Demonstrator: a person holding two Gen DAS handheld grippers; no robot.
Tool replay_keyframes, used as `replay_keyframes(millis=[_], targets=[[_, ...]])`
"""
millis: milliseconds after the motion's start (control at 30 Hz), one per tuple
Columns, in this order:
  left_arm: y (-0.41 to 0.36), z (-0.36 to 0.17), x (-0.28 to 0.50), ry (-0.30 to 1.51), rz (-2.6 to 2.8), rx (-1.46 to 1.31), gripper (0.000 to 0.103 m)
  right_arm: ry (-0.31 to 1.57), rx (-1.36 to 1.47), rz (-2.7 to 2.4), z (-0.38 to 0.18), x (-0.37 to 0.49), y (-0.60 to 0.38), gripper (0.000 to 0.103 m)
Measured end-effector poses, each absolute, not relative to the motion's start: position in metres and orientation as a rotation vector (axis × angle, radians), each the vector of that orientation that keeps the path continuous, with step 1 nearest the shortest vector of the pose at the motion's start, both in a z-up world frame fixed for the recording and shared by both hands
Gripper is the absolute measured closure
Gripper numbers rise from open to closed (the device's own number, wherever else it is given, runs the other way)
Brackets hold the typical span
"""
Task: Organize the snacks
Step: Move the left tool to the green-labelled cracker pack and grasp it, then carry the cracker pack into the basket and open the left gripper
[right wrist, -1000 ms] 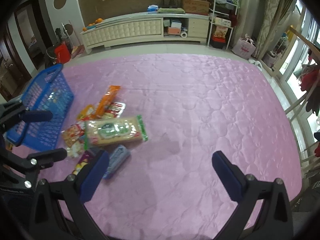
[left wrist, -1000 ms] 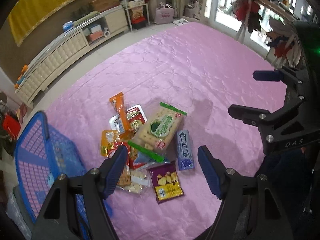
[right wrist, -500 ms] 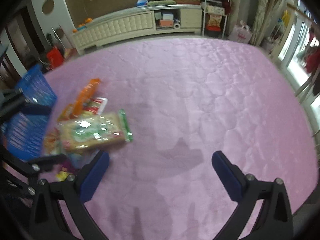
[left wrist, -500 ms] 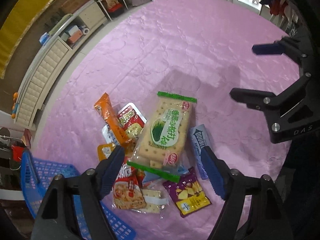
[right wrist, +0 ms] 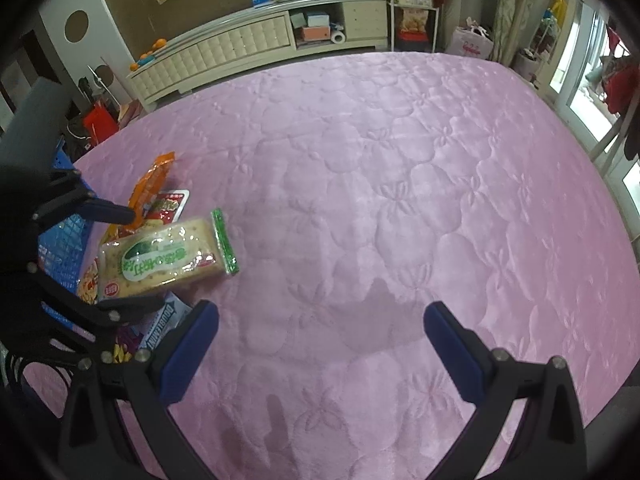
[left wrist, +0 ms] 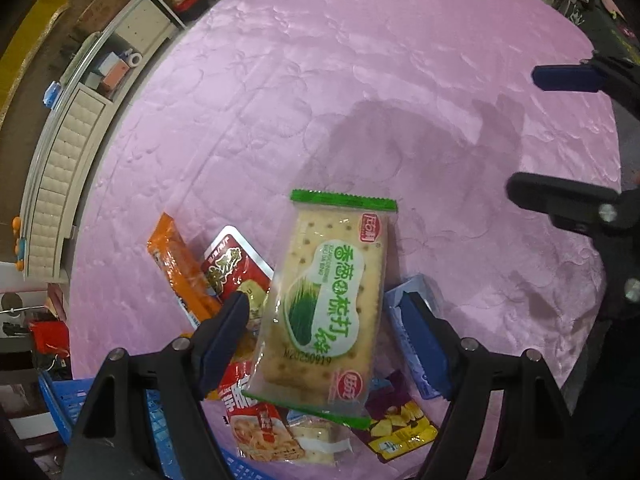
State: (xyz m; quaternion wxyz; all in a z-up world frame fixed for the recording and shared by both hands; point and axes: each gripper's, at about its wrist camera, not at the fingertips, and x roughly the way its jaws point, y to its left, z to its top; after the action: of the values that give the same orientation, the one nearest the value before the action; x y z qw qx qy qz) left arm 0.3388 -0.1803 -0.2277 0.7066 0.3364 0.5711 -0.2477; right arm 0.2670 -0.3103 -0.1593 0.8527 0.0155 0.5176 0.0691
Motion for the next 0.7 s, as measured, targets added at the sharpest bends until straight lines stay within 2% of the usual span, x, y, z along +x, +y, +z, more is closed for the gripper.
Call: replay_keyframes(millis=[167,233,300,700], targets=[[-0.178,-0.230,0.341,1.301,-0.570,0.694,0.027,1.115,0.047,0.162,-0.165,0.272,-0.305,0.000],[-0.177,-0.228,0.339,1.301,-0.576,0.681,0.031,1.127,0.049,0.166,-0.167,0.274,-0.304,0.000],[-0.175,-0.226,0.338,1.295,-0.586,0.670,0.051,1.131,0.048,0.169,-0.167,0.274,-0.303,0.000],[-0.168,-0.218,0.319,1.313,-0.529,0.555,0.053,1.175,0.075,0.178,-0.175,0.278,-0.300,0.000]])
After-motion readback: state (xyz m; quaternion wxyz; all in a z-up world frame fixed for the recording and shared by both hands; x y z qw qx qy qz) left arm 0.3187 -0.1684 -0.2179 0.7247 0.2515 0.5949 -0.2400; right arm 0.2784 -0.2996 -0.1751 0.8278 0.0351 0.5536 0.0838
